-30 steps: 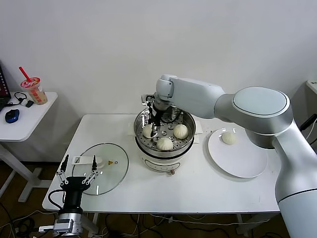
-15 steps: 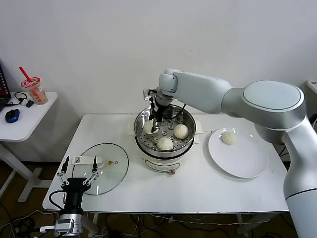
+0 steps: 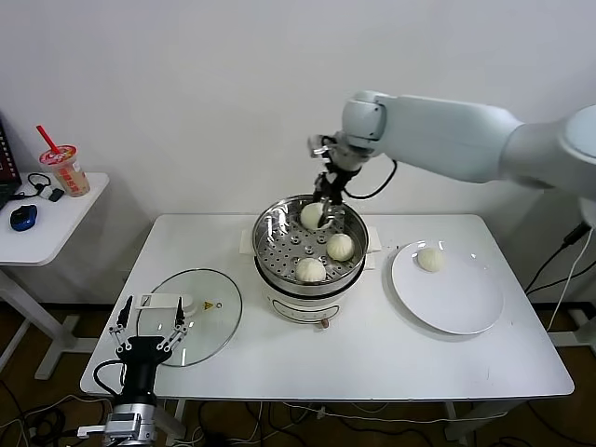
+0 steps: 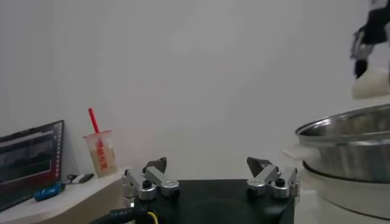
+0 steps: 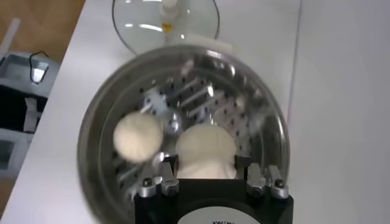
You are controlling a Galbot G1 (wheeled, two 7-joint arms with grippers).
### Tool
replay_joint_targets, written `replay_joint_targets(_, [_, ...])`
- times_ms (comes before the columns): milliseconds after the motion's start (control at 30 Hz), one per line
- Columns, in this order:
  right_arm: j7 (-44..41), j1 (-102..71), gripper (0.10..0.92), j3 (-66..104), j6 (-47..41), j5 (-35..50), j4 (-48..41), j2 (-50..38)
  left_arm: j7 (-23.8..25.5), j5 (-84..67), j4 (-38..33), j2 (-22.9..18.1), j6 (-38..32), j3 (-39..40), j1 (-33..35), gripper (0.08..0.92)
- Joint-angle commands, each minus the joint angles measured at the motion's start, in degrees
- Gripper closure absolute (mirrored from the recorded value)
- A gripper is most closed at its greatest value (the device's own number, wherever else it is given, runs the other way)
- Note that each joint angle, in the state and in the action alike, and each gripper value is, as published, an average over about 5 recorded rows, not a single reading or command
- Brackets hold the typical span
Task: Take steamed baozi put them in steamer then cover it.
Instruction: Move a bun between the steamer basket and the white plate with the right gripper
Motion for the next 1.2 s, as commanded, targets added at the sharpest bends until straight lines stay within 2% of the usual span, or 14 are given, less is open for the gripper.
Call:
replay_joint_targets(33, [-0.29, 4.86, 0.408, -5.23, 0.07, -5.03, 7.61, -17.2, 0.23, 0.63, -0.27, -0.04, 0.72, 0.49, 0.03, 0.177])
replay_joint_targets(300, [-0.88, -1.71, 0.406, -2.05, 0.28, -13.59, 7.47, -26.08, 0.31, 2.27, -0.52, -0.67, 1.65, 1.38, 0.04, 0.177])
replay_joint_targets(567, [0.29, -14.61, 0.406, 6.31, -0.19, -19.62, 8.28, -29.51, 0.16, 3.39, -0.82, -1.17, 2.17, 2.04, -0.03, 0.177])
replay_joint_targets(833, [0.9, -25.17, 0.406, 13.81, -0.2, -24.09, 5.43, -28.95, 0.02, 4.95, -1.13, -1.95, 2.15, 2.53, 0.41, 0.177])
replay_joint_targets(1200, [0.82, -31.55, 0.406, 21.3, 0.48, -27.81, -3.39, -23.35, -0.1, 5.51, -0.64, -2.01, 1.71, 2.59, 1.13, 0.177])
